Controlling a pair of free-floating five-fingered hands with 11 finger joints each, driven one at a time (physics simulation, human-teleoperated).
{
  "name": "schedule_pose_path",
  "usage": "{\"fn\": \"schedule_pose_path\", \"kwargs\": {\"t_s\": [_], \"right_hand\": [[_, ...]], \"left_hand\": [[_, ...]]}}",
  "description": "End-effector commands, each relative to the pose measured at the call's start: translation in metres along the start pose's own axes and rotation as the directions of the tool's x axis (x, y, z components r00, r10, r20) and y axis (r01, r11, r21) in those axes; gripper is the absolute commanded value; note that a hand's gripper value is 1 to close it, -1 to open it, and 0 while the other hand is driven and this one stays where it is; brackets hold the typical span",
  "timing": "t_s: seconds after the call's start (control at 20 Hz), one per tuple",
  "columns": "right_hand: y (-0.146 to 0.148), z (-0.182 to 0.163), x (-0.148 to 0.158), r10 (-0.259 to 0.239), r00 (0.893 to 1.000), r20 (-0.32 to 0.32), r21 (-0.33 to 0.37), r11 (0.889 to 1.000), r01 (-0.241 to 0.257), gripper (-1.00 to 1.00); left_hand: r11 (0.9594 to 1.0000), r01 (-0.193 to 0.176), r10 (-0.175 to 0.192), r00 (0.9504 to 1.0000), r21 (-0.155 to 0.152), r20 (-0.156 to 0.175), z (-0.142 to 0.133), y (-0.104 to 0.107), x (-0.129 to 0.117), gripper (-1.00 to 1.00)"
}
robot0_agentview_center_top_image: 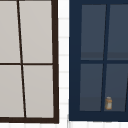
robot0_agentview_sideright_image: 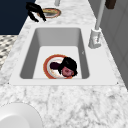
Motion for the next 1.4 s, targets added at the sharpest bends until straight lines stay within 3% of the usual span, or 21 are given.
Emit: {"fn": "schedule_pose_path", "kwargs": {"t_s": [0.0, 0.45, 0.85, 1.1, 1.35], "right_hand": [[0.005, -0.004, 0.000, 0.001, 1.000, 0.000, 0.013, 1.000, -0.001, -1.00], [-0.023, 0.017, 0.007, -0.005, 0.999, -0.038, 0.065, 0.998, 0.008, -1.00], [-0.034, 0.035, 0.023, 0.045, 0.999, -0.026, 0.100, 0.994, -0.042, -1.00], [-0.022, 0.058, 0.020, 0.041, 0.999, -0.010, 0.049, 0.998, -0.040, -1.00], [-0.030, 0.076, 0.016, 0.038, 0.999, 0.005, -0.034, 0.999, -0.037, -1.00]], "left_hand": [[1.0000, 0.000, 0.000, 1.0000, 0.000, 0.000, 0.000, 0.000, 0.000, 0.00], [1.0000, 0.000, 0.000, 1.0000, 0.000, 0.000, 0.000, 0.000, 0.000, 0.00], [1.0000, 0.000, 0.000, 1.0000, 0.000, 0.000, 0.000, 0.000, 0.000, 0.00], [1.0000, 0.000, 0.000, 1.0000, 0.000, 0.000, 0.000, 0.000, 0.000, 0.00], [1.0000, 0.000, 0.000, 1.0000, 0.000, 0.000, 0.000, 0.000, 0.000, 0.00]]}}
